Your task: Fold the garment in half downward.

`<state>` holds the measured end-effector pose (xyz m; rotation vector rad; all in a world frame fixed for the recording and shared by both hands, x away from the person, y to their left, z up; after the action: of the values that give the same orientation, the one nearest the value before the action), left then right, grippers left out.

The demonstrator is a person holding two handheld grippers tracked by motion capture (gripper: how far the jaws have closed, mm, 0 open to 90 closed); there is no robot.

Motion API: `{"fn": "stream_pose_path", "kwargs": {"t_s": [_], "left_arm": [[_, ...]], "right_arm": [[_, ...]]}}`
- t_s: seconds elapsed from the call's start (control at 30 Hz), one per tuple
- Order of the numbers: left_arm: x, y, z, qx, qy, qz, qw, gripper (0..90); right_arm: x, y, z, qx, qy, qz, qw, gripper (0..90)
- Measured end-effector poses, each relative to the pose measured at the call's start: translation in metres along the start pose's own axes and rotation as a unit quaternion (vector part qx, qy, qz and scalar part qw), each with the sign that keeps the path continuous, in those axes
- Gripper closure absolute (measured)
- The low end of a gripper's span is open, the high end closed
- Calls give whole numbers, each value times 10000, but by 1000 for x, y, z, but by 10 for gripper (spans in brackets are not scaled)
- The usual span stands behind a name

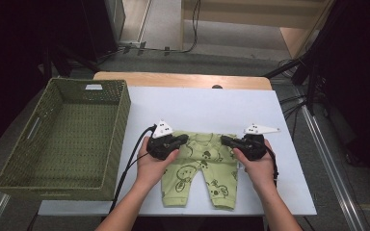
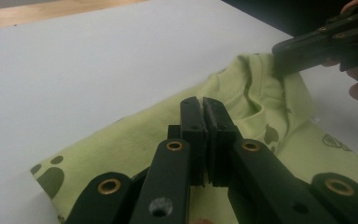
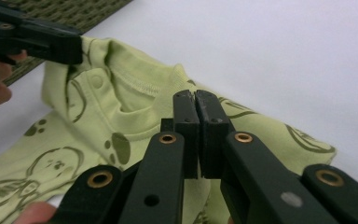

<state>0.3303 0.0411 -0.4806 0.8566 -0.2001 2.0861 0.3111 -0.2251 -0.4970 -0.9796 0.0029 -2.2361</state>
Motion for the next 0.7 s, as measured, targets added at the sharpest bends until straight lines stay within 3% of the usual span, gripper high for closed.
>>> {"fn": "stream_pose_path", "kwargs": {"t_s": [0.33,0.47,0.7], "left_arm": [[20,20,-18,-253,73,-95,9996,871],[28,28,-30,-350,63,-150,9993,870],[37,40,-54,-478,-14,-269,9985,861]], "right_arm": [[28,-32,-26,544,261,-159,9981,861],[32,-45,-39,757,253,-236,9965,861],[35,-60,-60,908,170,-237,9954,861]]}}
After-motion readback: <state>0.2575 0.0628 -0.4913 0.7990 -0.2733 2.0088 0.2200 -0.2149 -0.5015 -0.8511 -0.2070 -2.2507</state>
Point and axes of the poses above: each handheld gripper's, and its own axes: x roughly backward along the jaws, z roughly out of its top, y roughly to its right, the point moved 3 cm from there along -x, roughly forward along the jaws, and after that the axes turned 10 degrees about -y, right-handed, at the moved point
